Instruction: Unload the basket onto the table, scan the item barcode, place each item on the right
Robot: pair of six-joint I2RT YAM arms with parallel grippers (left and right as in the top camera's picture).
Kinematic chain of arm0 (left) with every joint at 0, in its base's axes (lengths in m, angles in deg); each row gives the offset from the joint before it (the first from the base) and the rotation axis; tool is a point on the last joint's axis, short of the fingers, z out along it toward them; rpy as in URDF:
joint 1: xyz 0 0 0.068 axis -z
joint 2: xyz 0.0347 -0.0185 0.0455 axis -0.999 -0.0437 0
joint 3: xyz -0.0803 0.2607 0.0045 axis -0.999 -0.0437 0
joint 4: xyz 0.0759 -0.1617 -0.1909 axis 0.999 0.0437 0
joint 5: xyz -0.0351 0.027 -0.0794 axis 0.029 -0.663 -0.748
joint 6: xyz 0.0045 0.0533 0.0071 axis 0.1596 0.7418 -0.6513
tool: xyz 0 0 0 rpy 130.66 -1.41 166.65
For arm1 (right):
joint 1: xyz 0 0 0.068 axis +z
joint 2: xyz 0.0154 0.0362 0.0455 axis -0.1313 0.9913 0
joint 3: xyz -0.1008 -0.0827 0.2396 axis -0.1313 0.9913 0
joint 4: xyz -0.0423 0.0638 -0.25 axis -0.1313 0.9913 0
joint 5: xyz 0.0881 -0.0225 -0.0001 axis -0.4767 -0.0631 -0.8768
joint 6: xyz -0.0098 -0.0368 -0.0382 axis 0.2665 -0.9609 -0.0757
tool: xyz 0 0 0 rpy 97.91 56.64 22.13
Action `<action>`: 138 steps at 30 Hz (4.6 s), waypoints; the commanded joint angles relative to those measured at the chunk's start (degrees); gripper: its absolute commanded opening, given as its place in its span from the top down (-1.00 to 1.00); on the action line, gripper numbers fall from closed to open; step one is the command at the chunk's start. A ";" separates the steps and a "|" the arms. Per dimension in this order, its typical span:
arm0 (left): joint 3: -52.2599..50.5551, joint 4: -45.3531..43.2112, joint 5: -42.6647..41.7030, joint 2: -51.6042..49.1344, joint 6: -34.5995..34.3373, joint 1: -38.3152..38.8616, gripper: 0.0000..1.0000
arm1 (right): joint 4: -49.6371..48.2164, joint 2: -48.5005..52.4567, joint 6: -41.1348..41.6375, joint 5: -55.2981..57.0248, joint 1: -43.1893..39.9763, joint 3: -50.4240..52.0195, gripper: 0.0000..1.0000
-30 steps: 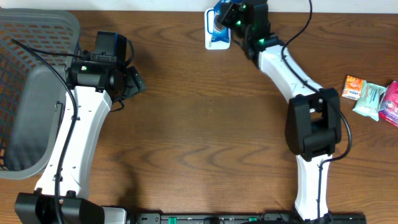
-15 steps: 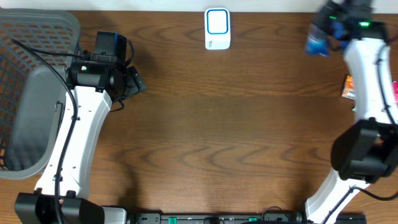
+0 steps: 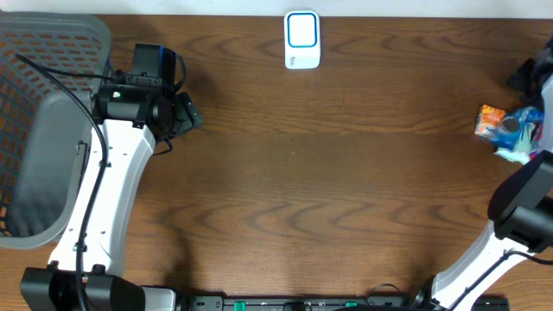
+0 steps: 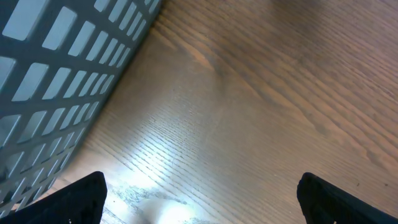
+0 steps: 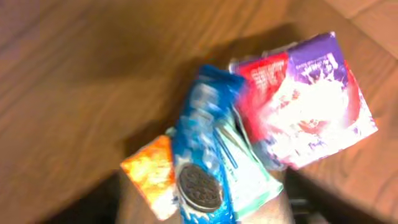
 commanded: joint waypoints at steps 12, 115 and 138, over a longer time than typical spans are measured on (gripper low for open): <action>-0.17 0.22 1.14 0.31 -0.31 -0.02 -0.96 | 2.23 -10.60 3.02 -16.87 -0.11 -0.13 -0.99; -0.17 0.24 1.14 0.31 -0.31 -0.02 -0.96 | -33.99 -109.28 -21.05 -25.33 33.90 90.75 -0.99; -0.17 0.24 1.14 0.31 -0.31 -0.02 -0.96 | -55.69 -119.78 -12.39 -22.18 26.82 108.43 -0.99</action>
